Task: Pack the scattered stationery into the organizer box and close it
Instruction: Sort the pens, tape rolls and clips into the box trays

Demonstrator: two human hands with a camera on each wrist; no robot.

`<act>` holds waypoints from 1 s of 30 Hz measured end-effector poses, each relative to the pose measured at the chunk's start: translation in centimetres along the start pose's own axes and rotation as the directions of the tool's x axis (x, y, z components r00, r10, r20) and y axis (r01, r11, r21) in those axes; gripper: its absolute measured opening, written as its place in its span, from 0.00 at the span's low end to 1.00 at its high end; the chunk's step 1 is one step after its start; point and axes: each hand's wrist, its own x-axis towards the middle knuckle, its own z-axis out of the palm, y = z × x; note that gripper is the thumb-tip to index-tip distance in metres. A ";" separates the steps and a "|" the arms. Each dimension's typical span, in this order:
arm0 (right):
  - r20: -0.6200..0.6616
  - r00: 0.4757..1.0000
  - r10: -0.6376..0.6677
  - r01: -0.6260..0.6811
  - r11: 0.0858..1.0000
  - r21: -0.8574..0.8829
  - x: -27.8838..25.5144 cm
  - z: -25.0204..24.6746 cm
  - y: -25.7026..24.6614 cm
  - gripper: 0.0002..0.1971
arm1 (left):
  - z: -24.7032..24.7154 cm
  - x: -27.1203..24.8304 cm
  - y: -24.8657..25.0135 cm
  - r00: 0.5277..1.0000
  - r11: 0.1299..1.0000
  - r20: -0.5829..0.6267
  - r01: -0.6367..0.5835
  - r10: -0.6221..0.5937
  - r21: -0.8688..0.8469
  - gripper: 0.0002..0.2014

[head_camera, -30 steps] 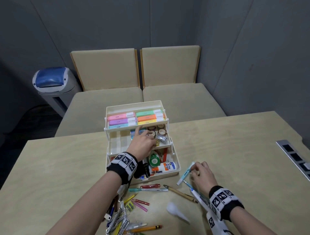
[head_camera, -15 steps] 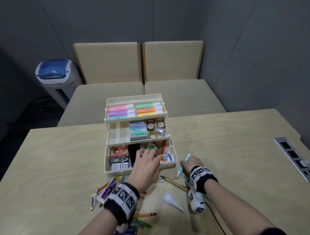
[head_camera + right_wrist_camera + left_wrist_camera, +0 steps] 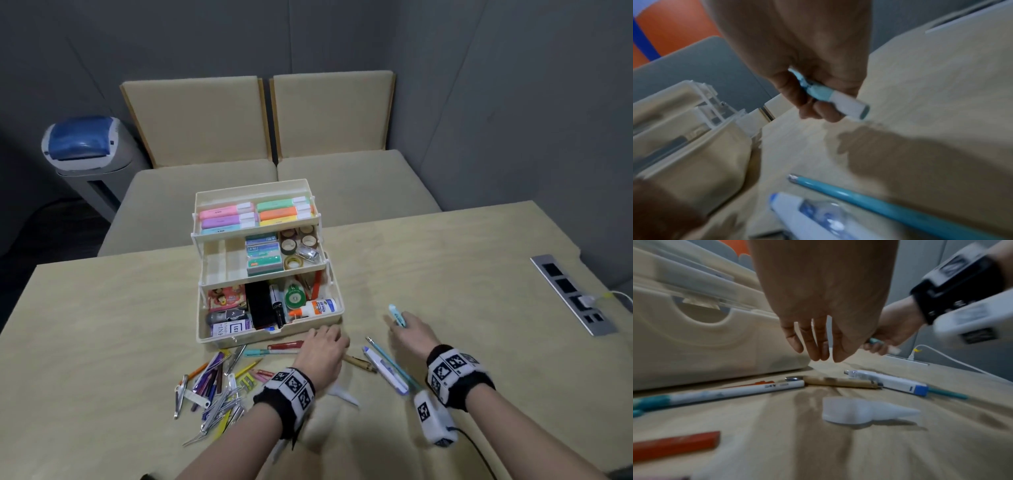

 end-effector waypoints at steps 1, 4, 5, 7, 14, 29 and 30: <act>0.046 0.999 -0.011 0.017 0.993 -0.117 -0.5 0.3 0.7 0.06 | 0.2 0.3 0.2 1.000 1.000 0.023 0.010 -0.011 0.027 0.13; 0.144 0.989 0.017 0.039 0.924 -0.380 -1.8 1.6 2.3 0.11 | 0.6 1.0 0.5 0.995 0.994 0.096 0.028 -0.038 0.104 0.18; 0.151 0.988 0.029 0.039 0.902 -0.429 -2.1 1.9 2.5 0.14 | 0.7 1.2 0.7 0.992 0.991 0.123 0.026 -0.042 0.129 0.20; 0.138 0.990 0.041 0.031 0.877 -0.479 -2.4 2.3 2.7 0.18 | 0.8 1.4 0.7 0.984 0.985 0.174 0.013 -0.043 0.170 0.22; 0.092 0.996 -0.019 0.061 0.877 -0.477 -1.9 1.7 1.9 0.13 | -1.8 -0.3 0.4 0.989 0.963 0.107 -0.124 0.100 0.240 0.15; 0.228 0.925 -0.303 0.376 0.809 -0.452 -6.3 4.4 -3.2 0.04 | -5.6 -13.5 -10.5 0.805 0.893 -0.391 0.374 -0.447 -0.250 0.08; 0.282 0.899 -0.335 0.430 0.794 -0.429 -7.1 5.2 -3.8 0.02 | -5.4 -14.2 -10.9 0.791 0.868 -0.361 0.417 -0.493 -0.272 0.07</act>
